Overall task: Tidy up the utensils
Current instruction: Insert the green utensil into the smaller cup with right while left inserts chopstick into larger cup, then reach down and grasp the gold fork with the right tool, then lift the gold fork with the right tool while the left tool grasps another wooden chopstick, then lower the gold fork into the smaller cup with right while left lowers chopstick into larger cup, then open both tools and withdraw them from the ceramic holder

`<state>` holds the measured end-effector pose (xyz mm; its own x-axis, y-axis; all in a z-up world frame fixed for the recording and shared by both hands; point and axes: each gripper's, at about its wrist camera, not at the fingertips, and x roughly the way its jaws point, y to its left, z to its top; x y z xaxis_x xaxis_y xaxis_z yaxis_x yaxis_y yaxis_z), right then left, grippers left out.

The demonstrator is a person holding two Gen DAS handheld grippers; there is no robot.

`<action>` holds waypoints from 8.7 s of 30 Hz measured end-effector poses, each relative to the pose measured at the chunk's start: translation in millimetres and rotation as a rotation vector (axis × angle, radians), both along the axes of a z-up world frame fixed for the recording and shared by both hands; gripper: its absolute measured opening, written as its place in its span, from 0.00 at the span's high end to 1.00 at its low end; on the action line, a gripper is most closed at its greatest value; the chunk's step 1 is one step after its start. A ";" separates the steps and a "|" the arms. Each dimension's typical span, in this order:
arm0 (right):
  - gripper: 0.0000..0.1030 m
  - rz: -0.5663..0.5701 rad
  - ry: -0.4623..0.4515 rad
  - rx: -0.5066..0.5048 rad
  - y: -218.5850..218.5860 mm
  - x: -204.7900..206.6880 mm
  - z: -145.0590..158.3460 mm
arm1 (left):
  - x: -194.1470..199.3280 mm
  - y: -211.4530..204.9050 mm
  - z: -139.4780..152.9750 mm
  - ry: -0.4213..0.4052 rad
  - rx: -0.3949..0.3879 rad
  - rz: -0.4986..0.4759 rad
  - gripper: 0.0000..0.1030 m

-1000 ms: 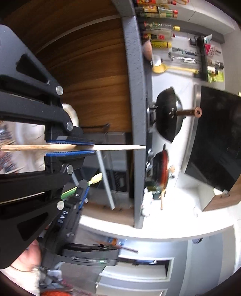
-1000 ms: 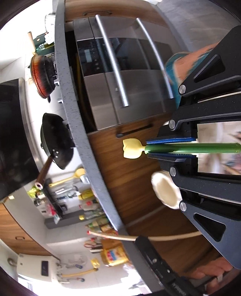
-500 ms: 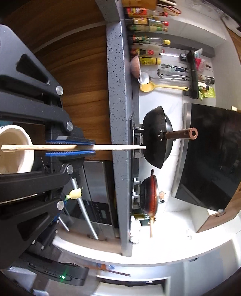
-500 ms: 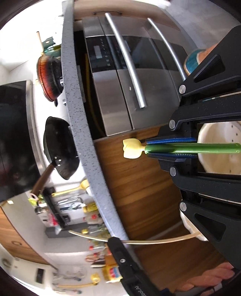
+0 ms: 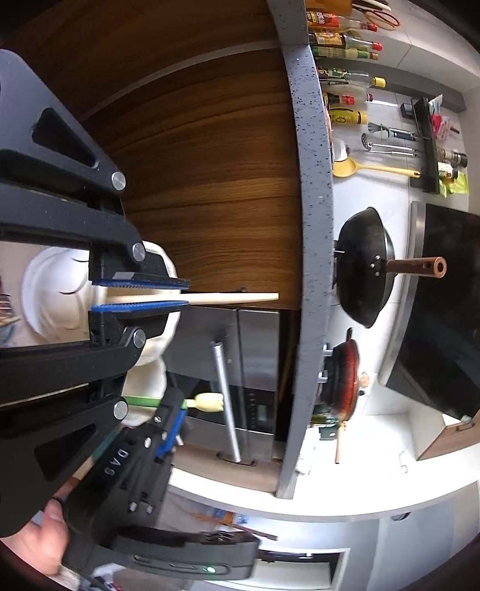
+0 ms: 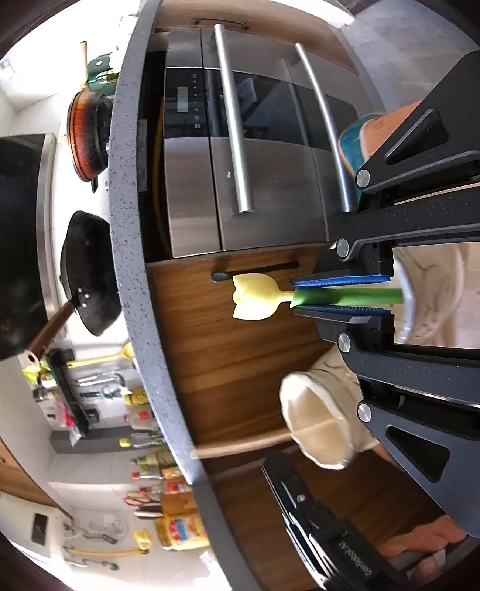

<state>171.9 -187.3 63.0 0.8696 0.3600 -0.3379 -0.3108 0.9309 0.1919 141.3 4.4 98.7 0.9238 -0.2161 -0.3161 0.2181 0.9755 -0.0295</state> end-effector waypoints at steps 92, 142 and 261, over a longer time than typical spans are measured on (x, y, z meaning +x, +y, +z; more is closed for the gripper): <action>0.94 0.228 0.284 -0.156 91.4 -142.6 -54.1 | -53.4 108.4 -56.3 0.192 -0.131 0.157 0.06; 0.94 -0.024 -0.083 0.194 -83.8 -156.0 2.4 | -63.6 -68.0 -108.2 0.561 0.227 -0.206 0.96; 0.14 0.099 0.288 -0.138 66.0 -130.4 -56.1 | -64.8 90.2 -46.9 0.074 -0.064 0.102 0.06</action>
<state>41.4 -121.3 6.9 0.6945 0.3721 -0.6158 -0.3529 0.9220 0.1593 76.5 94.6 51.9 0.9168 -0.1441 -0.3725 0.1127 0.9881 -0.1050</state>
